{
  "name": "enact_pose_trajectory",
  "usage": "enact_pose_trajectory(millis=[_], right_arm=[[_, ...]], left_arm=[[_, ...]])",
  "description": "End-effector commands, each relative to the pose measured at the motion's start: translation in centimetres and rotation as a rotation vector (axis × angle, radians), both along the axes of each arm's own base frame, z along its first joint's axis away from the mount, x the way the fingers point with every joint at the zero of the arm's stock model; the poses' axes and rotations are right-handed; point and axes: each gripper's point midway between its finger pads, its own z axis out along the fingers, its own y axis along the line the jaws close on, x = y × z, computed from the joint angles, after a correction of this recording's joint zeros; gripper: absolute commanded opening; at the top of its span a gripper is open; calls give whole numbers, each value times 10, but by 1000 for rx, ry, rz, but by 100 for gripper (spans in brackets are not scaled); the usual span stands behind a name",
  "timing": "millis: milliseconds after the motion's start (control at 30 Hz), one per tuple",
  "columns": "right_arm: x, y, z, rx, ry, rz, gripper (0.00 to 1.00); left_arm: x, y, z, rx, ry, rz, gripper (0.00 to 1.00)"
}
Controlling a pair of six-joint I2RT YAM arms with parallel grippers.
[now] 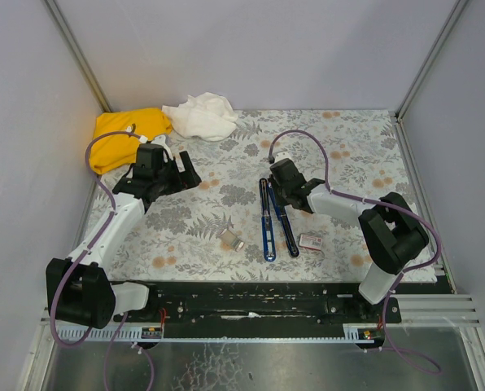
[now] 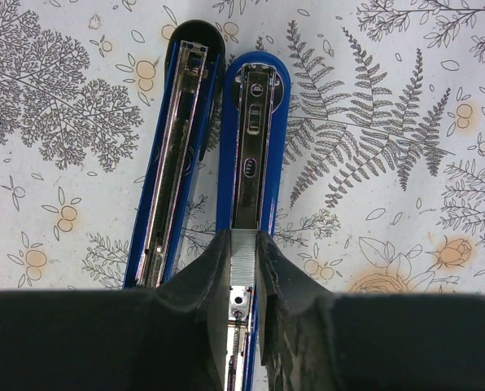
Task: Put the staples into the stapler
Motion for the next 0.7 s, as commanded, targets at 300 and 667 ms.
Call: enact_pose_trajectory(millis=[300,667], right_arm=[[12,10,18,49,-39,3,13],[11,9,13,48,-28,-1,13]], left_arm=[[3,0,2,-3,-25,-15,88],[3,0,2,-3,-23,-15,88]])
